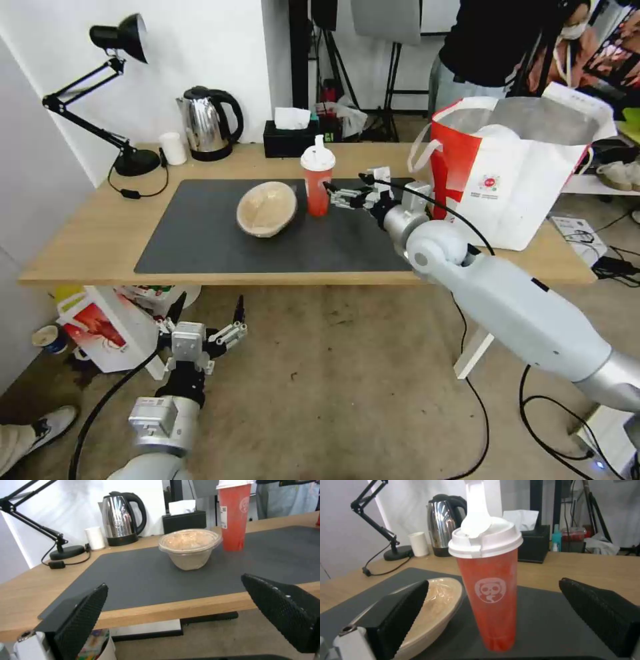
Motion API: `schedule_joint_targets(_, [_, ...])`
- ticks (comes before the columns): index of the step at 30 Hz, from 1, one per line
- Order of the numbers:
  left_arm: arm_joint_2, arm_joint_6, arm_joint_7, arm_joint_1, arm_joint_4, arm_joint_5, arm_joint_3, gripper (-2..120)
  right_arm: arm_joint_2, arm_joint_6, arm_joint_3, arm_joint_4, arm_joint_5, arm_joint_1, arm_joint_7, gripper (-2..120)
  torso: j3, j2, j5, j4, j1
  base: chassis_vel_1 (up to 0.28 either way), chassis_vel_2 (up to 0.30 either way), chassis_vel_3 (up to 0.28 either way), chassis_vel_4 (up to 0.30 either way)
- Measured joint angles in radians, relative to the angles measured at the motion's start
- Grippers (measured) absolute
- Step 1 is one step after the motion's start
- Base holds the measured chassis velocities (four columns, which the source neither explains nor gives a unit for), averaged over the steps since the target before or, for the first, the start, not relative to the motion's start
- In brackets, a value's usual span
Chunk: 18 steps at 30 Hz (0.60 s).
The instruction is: Pick up the trash from the table and place it into the takeout bag.
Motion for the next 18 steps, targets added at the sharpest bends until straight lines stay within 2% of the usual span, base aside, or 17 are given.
schedule_joint_targets(18, [0.0, 0.0, 0.0, 0.0, 0.0, 0.0, 0.0, 100, 0.066, -0.002, -0.035, -0.124, -0.005, 0.05, -0.024, 100, 0.0, 0.0, 0.0001, 0.0, 0.0, 0.0, 0.0, 0.0, 0.0])
